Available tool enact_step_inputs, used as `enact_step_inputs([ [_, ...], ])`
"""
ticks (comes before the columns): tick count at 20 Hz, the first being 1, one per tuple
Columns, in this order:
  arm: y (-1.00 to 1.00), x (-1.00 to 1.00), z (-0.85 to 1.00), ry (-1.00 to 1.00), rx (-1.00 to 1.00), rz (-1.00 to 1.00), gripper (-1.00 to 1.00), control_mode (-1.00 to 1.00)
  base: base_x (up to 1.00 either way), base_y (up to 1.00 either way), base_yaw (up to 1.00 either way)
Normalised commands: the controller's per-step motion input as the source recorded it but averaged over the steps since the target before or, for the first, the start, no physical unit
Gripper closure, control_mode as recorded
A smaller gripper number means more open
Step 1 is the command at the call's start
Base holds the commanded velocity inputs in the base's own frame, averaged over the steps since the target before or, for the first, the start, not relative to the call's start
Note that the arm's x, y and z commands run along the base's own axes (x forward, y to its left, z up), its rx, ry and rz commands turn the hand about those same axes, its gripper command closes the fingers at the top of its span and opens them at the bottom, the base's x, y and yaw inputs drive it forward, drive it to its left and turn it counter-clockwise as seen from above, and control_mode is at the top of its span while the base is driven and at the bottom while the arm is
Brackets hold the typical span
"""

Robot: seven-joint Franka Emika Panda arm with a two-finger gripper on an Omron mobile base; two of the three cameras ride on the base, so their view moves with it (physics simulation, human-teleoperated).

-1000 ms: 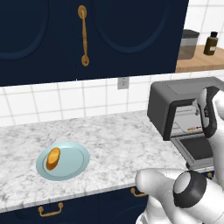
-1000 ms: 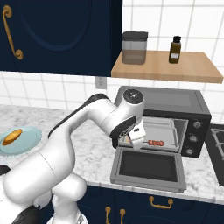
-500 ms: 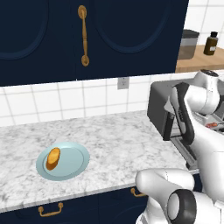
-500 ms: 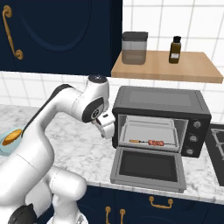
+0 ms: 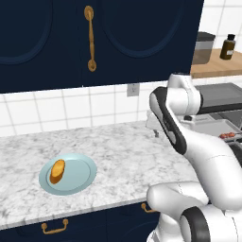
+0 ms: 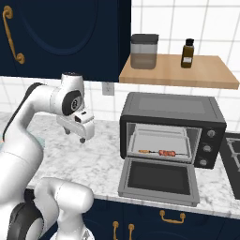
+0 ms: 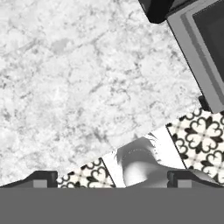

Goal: Pick up the kebab skewer and baguette bread, and place them inside the toaster oven. Close the toaster oven door and start by setting the timer.

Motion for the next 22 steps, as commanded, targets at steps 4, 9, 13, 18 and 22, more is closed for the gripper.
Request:
enact_step_inputs([
  [4, 1.00, 0.00, 0.00, 0.17, 0.00, 0.35, -1.00, -1.00, 0.00, 0.00, 0.00],
  [9, 1.00, 0.00, -0.24, -0.05, 0.00, 0.25, -1.00, -1.00, 0.00, 0.00, 0.00],
  [13, 1.00, 0.04, -0.09, -0.03, 0.00, 0.20, -1.00, -1.00, 0.00, 0.00, 0.00],
  [18, 1.00, 0.23, -0.04, 0.00, 0.00, 0.16, -1.00, -1.00, 0.00, 0.00, 0.00],
  [22, 1.00, 0.47, -0.09, 0.00, 0.00, 0.06, -1.00, -1.00, 0.00, 0.00, 0.00],
])
